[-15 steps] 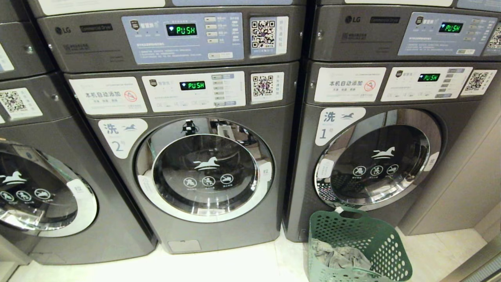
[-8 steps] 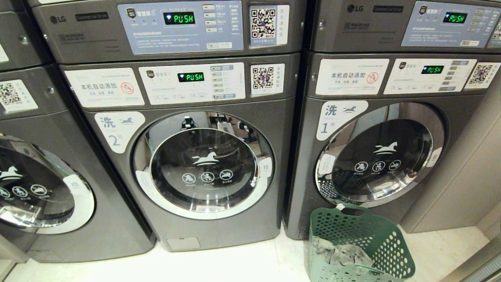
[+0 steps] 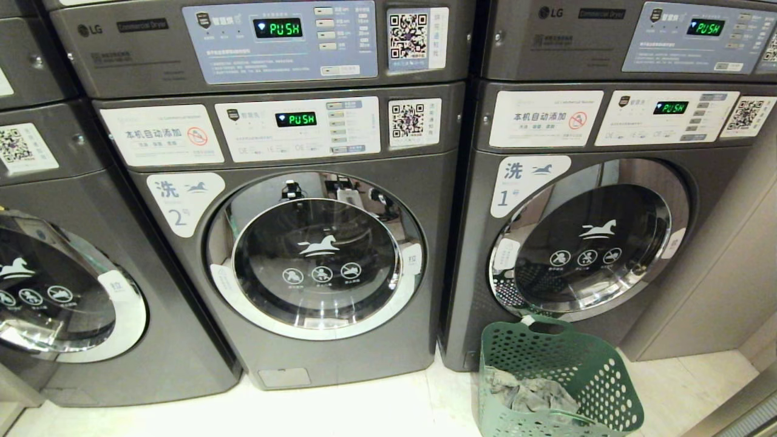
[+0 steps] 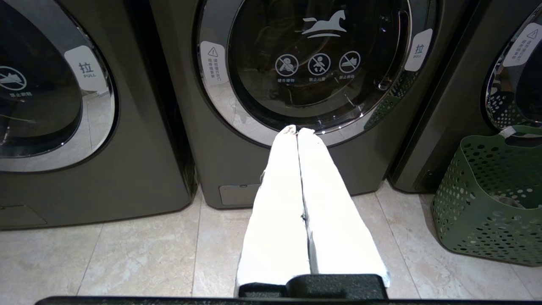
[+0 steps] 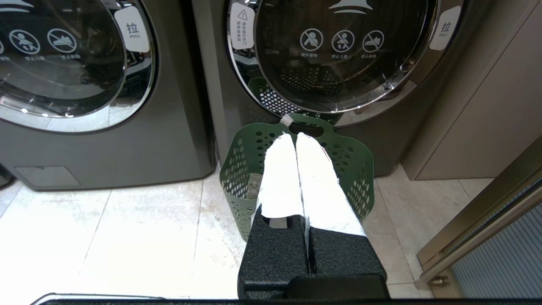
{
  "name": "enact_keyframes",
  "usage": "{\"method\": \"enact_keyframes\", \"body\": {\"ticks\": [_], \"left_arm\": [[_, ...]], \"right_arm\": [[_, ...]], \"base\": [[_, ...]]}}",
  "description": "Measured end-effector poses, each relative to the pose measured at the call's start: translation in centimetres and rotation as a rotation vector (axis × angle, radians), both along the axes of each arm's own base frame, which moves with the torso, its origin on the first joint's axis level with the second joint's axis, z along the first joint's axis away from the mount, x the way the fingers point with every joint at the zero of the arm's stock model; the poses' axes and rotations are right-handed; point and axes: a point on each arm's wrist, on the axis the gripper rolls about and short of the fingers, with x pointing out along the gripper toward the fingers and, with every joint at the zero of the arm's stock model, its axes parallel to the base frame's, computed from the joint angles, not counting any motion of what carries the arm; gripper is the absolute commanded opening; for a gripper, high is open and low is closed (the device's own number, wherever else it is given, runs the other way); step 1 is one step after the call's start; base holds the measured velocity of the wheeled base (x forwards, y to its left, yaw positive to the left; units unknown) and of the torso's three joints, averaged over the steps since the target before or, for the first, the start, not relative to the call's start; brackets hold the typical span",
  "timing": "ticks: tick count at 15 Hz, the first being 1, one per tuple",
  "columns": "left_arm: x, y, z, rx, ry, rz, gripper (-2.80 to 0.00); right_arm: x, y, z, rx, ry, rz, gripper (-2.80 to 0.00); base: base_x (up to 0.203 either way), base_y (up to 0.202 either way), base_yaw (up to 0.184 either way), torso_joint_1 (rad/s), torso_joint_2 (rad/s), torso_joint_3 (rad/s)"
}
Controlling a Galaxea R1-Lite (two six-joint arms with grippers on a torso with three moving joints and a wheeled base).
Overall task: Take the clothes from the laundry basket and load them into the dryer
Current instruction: Take the clothes out of the basket
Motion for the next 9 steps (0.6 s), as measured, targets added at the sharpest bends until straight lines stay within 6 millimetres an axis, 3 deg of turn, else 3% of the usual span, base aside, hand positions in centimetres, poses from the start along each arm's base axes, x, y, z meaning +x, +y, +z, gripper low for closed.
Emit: {"method": "enact_keyframes", "body": {"ticks": [9], "left_arm": [[0.0, 0.0, 0.0, 0.0, 0.0, 0.0, -2.8]], "right_arm": [[0.0, 0.0, 0.0, 0.002, 0.0, 0.0, -2.8]], "base": [[0.0, 0.0, 0.0, 0.0, 0.0, 0.0]]}}
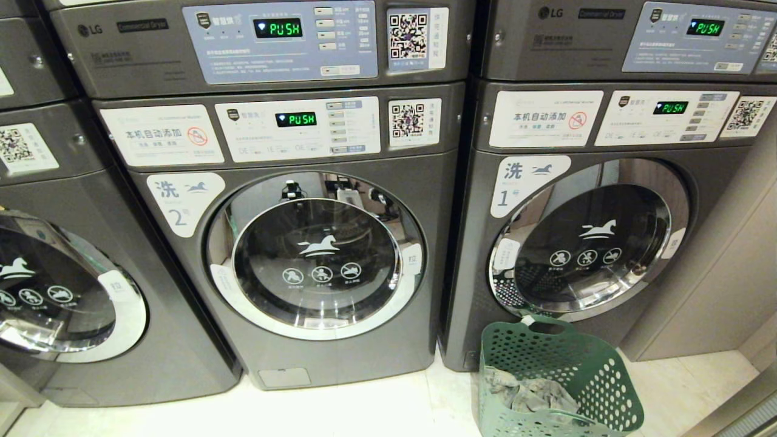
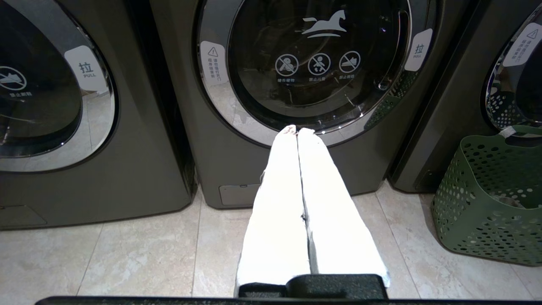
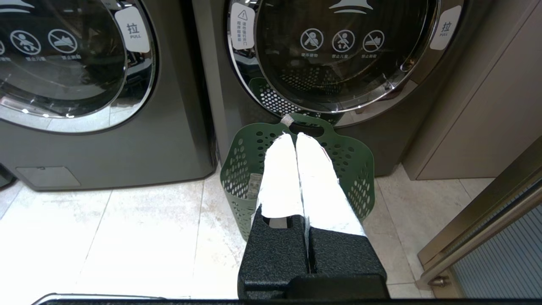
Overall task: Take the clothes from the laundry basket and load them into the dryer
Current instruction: Take the clothes out of the basket
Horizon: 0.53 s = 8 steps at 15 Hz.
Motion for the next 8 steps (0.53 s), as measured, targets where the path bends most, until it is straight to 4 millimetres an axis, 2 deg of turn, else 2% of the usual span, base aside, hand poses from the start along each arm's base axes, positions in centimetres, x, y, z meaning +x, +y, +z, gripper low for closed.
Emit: {"method": "enact_keyframes", "body": {"ticks": [5, 8], "left_arm": [[0.0, 0.0, 0.0, -0.002, 0.0, 0.0, -2.8], [0.0, 0.0, 0.0, -0.003, 0.0, 0.0, -2.8]], "right_arm": [[0.0, 0.0, 0.0, 0.003, 0.0, -0.002, -2.8], [0.0, 0.0, 0.0, 0.003, 0.0, -0.002, -2.8]], "base": [[0.0, 0.0, 0.0, 0.0, 0.0, 0.0], [0.0, 0.0, 0.0, -0.001, 0.0, -0.136]]}}
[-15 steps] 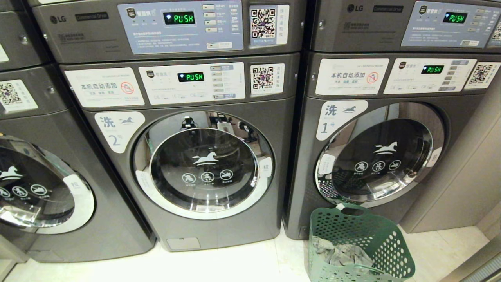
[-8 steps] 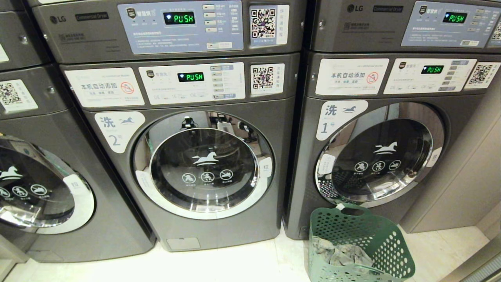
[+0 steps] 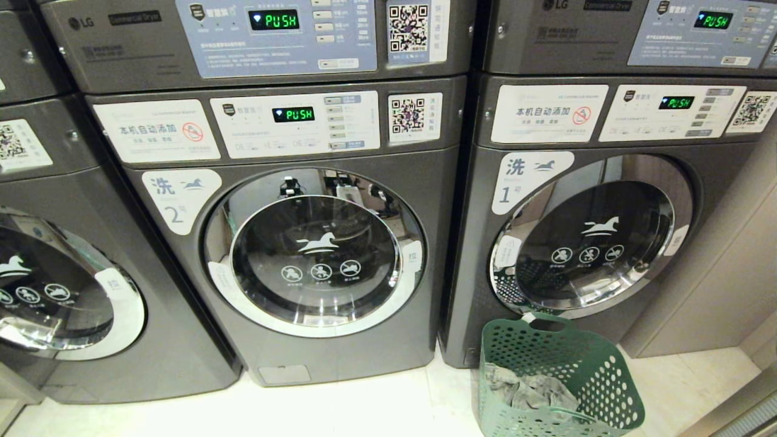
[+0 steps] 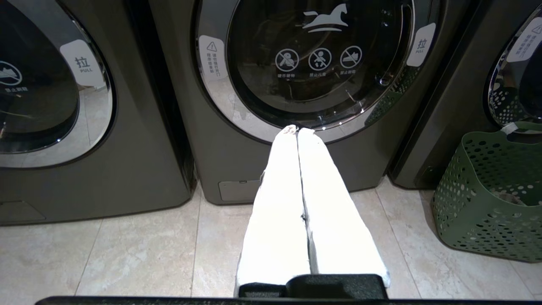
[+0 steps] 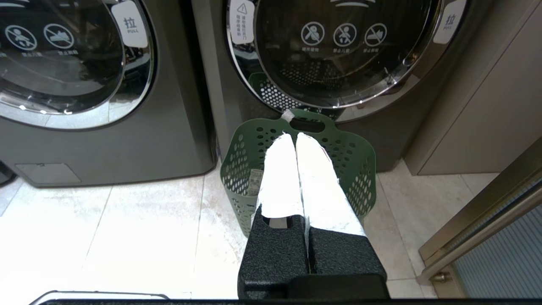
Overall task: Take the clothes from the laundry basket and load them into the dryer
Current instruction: Take the clothes out of the basket
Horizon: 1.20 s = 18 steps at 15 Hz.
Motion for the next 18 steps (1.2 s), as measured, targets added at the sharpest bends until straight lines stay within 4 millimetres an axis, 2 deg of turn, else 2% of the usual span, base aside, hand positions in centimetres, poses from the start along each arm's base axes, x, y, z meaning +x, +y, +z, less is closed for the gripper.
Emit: {"method": "enact_keyframes", "body": {"ticks": [18], "left_arm": [[0.0, 0.0, 0.0, 0.0, 0.0, 0.0, -2.8]], "right_arm": [[0.0, -0.01, 0.0, 0.012, 0.0, -0.007, -2.8]], "base": [[0.0, 0.0, 0.0, 0.002, 0.0, -0.198]]}}
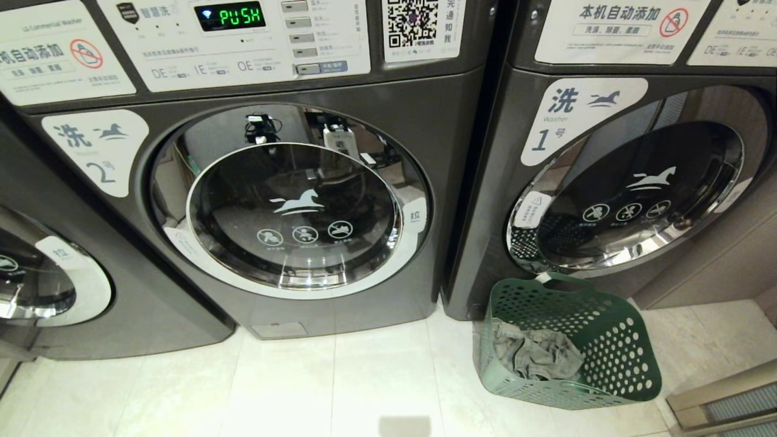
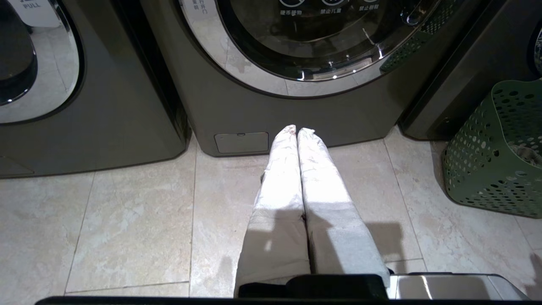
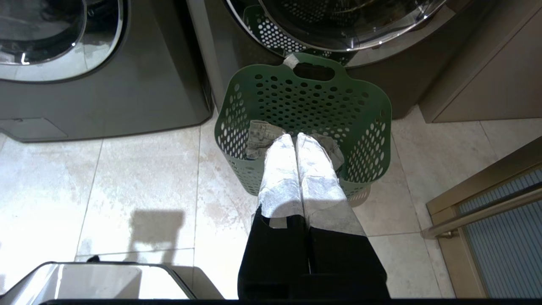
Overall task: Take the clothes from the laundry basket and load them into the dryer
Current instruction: Take the clothes out of the basket
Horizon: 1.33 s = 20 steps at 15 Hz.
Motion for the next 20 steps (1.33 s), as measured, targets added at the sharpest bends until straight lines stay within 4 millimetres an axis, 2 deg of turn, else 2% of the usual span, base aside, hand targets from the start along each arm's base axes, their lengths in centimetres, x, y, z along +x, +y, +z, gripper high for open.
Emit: {"method": "enact_keyframes", "body": {"ticks": [7, 14, 20], "left_arm": [[0.0, 0.0, -0.03, 0.01, 0.003, -0.001, -2.8], [0.0, -0.02, -0.05, 0.063, 0.005, -0.009, -2.8], [0.0, -0.01, -0.07, 0.057, 0.007, -0.006, -2.8]], "right_arm": [[0.0, 0.0, 0.03, 0.0, -0.003, 0.0, -2.8], [0.0, 0.0, 0.04, -0.006, -0.003, -0.001, -2.8], [-0.01, 0.0, 0.04, -0.009, -0.002, -0.001, -2.8]], "base": [[0.0, 0.0, 0.0, 0.003, 0.0, -0.066], [0.162, 0.0, 0.001, 0.007, 0.0, 0.001], [0.0, 0.0, 0.0, 0.001, 0.0, -0.082]]}}
